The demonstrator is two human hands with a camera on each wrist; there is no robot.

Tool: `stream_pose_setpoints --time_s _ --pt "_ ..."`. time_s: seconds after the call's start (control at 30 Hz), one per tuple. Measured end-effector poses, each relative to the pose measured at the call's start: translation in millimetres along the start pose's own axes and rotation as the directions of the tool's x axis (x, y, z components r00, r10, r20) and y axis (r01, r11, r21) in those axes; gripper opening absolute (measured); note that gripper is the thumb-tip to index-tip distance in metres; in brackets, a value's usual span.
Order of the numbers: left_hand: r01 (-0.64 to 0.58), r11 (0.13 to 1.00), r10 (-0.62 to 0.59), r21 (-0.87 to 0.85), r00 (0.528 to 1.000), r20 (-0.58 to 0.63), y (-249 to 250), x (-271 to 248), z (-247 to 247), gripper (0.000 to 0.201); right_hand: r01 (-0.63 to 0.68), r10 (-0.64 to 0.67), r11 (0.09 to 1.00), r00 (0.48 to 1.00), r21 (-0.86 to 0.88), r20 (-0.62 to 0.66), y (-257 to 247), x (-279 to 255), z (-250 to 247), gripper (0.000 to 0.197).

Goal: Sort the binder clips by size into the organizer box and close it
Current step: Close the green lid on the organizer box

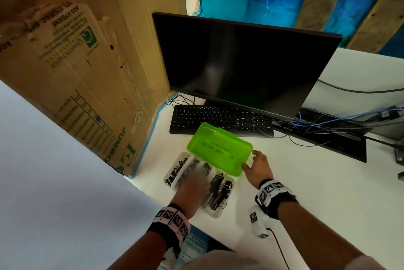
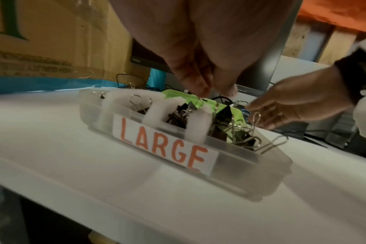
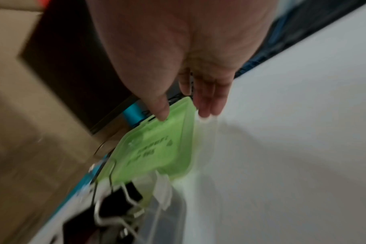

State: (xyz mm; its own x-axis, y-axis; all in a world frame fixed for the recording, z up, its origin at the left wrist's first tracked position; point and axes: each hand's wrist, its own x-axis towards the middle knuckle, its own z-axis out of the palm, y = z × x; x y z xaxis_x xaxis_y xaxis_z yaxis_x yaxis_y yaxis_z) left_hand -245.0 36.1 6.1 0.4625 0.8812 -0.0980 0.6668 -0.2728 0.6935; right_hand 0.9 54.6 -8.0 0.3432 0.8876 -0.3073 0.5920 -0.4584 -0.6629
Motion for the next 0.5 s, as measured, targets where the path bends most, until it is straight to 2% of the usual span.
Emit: stream_pose_setpoints --time_s 0.03,0.1,0.2,0.27,0.33,0.4,0.5 --pt "0.0 1.0 0.001 0.01 0.998 -0.065 -4.0 -0.8 -2.2 0.014 -0.098 0.093 0.993 0.994 0.073 0.063 0.9 5.5 0.1 0.066" --pt "0.046 0.997 -0.03 0.066 0.975 -0.221 -17.7 -1.8 -8.4 0.018 -0.205 0.188 0.975 0.967 0.083 0.172 4.9 14.3 4.0 0.073" --pt "0.284 0.955 -0.229 0.085 0.89 -0.395 -40.5 -3.0 -19.3 0.032 -0.201 0.191 0.979 0.965 0.042 0.181 12.7 25.4 17.3 0.072" --pt "0.442 0.894 -0.436 -0.079 0.813 -0.386 -46.7 -1.4 -24.5 0.038 -0.203 0.189 0.977 0.967 0.064 0.174 16.2 31.6 24.0 0.068" --pt "0.556 0.811 -0.583 -0.18 0.751 -0.308 -48.1 1.9 -28.2 0.041 -0.195 0.177 0.976 0.969 0.094 0.171 17.7 36.5 25.8 0.069" --pt "0.587 0.795 -0.605 -0.155 0.746 -0.277 -47.6 5.1 -30.8 0.038 -0.146 0.126 0.978 0.983 0.147 0.137 14.0 35.4 18.6 0.064" --pt "0.561 0.818 -0.573 -0.125 0.78 -0.251 -46.5 8.5 -27.2 0.033 0.06 -0.081 0.968 0.994 0.243 0.077 11.1 21.9 -4.0 0.046"
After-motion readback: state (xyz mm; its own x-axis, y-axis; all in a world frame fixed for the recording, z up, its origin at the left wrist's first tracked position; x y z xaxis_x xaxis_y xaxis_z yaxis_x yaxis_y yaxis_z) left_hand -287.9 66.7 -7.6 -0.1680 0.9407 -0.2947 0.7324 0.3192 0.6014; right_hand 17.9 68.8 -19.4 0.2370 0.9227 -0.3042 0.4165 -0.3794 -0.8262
